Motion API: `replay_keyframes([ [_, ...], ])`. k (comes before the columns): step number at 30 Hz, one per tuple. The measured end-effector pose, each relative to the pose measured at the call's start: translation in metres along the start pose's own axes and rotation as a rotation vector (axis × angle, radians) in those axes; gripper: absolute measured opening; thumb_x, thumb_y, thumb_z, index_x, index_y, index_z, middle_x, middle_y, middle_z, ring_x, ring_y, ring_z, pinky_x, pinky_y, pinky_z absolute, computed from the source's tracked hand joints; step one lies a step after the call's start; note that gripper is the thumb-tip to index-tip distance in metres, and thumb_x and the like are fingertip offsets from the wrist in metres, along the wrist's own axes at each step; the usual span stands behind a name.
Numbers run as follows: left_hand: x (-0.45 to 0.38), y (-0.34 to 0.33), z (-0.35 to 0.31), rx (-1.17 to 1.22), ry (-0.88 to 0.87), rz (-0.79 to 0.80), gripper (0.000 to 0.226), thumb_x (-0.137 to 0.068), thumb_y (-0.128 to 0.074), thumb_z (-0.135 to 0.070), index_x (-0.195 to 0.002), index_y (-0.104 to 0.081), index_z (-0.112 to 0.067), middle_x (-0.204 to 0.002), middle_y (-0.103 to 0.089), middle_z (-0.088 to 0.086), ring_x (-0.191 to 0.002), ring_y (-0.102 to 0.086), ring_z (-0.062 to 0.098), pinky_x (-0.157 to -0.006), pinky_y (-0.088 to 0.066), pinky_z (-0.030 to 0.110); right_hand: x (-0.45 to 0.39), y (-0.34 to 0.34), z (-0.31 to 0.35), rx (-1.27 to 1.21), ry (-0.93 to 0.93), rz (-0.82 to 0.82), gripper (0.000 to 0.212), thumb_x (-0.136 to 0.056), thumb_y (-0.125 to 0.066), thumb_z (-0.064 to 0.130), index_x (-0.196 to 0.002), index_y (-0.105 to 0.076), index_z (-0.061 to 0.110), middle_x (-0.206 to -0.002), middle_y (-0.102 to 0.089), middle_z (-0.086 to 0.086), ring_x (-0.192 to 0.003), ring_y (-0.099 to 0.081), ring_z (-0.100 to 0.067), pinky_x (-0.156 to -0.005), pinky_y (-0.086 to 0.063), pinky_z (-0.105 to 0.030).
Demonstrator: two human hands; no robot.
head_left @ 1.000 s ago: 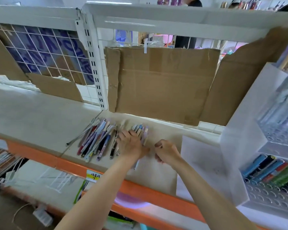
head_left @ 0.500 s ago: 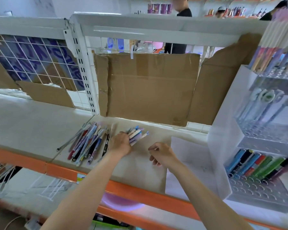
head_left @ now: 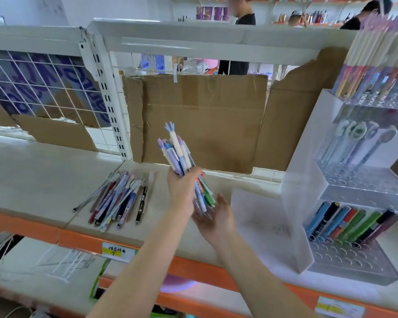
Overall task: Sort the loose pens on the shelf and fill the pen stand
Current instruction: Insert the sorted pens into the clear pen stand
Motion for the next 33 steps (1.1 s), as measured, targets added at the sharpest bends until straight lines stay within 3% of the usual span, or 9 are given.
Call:
replay_keyframes([
  [6,0.019,-0.006,0.047,0.043,0.072,0.019,0.024,-0.078,-0.059,0.009,-0.097,-0.052,-0.003,-0.071,-0.057,0.010,-0.058,-0.062,0.017,-0.062,-0.052,0.029,0.009,-0.005,0.018,-0.079,0.054,-0.031,0.030,-0.100,-0.037,0.021,-0.090,-0.061,0.005,-0.073,-0.070,-0.015,-0.079,-0.063,-0.025,-0.075,-0.050,-0.033],
  [9,0.020,-0.007,0.046,0.024,0.126,0.089,0.017,-0.082,-0.057,0.007,-0.095,-0.051,-0.003,-0.063,-0.057,0.010,-0.050,-0.063,0.017,-0.052,-0.052,0.025,0.009,0.011,0.023,0.215,0.079,-0.064,0.022,-0.097,-0.045,0.019,-0.092,-0.063,0.006,-0.084,-0.068,-0.014,-0.077,-0.064,-0.023,-0.069,-0.052,-0.034],
  [11,0.022,-0.008,0.043,-0.055,0.202,0.175,0.010,-0.083,-0.058,0.004,-0.088,-0.054,-0.004,-0.055,-0.059,0.008,-0.047,-0.061,0.017,-0.049,-0.051,0.025,0.015,0.016,0.039,0.502,0.144,-0.091,0.026,-0.098,-0.045,0.023,-0.089,-0.064,0.006,-0.074,-0.069,-0.008,-0.070,-0.063,-0.020,-0.061,-0.051,-0.028],
  [15,0.030,-0.018,0.035,-0.137,0.381,0.424,0.006,-0.084,-0.055,-0.001,-0.090,-0.056,-0.002,-0.057,-0.060,0.009,-0.048,-0.058,0.021,-0.047,-0.051,0.030,0.037,-0.002,0.088,0.775,0.314,0.005,0.024,-0.097,-0.047,0.021,-0.088,-0.065,0.009,-0.071,-0.068,0.000,-0.072,-0.061,-0.015,-0.086,-0.048,-0.034],
  [20,0.051,-0.060,0.017,-0.196,0.359,0.624,0.003,-0.081,-0.059,-0.003,-0.084,-0.059,-0.004,-0.060,-0.061,0.009,-0.052,-0.059,0.018,-0.048,-0.049,0.025,0.069,-0.021,0.145,1.158,0.572,-0.044,0.022,-0.089,-0.062,0.030,-0.083,-0.066,0.008,-0.070,-0.061,0.002,-0.063,-0.053,-0.009,-0.062,-0.045,-0.022],
  [22,0.057,-0.077,0.010,-0.184,0.270,0.669,0.018,-0.068,-0.066,-0.003,-0.085,-0.060,-0.004,-0.062,-0.061,0.011,-0.054,-0.060,0.020,-0.054,-0.050,0.027,0.083,-0.024,0.163,1.243,0.667,-0.049,0.025,-0.085,-0.067,0.032,-0.079,-0.065,0.007,-0.064,-0.057,0.003,-0.057,-0.050,-0.006,-0.057,-0.042,-0.021],
  [24,0.068,-0.095,0.007,-0.165,0.216,0.717,0.021,-0.064,-0.065,-0.002,-0.084,-0.062,-0.005,-0.065,-0.062,0.012,-0.055,-0.060,0.022,-0.056,-0.051,0.028,0.095,-0.023,0.178,1.263,0.706,-0.032,0.019,-0.084,-0.069,0.026,-0.071,-0.062,0.014,-0.058,-0.053,0.006,-0.053,-0.047,-0.005,-0.056,-0.040,-0.022],
  [27,0.085,-0.118,0.008,-0.121,0.220,0.744,0.014,-0.081,-0.060,0.006,-0.090,-0.061,-0.005,-0.070,-0.065,0.011,-0.059,-0.066,0.021,-0.055,-0.054,0.027,0.114,-0.017,0.200,1.250,0.772,-0.055,0.020,-0.086,-0.066,0.023,-0.073,-0.060,0.009,-0.056,-0.052,0.004,-0.049,-0.045,-0.006,-0.056,-0.038,-0.024],
  [33,0.103,-0.143,0.026,-0.093,0.295,0.699,0.026,-0.084,-0.061,0.000,-0.108,-0.056,-0.008,-0.076,-0.069,0.008,-0.073,-0.070,0.025,-0.056,-0.055,0.030,0.157,-0.002,0.245,1.090,0.919,-0.079,0.016,-0.096,-0.053,0.017,-0.081,-0.048,0.013,-0.066,-0.069,-0.003,-0.049,-0.054,-0.012,-0.048,-0.044,-0.022],
])
Point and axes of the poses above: each hand's wrist, its own x-axis away from the middle knuckle, its own y-axis out of the back of the hand, z = x × y, the point moved 6 cm from there along -x, towards the middle knuckle
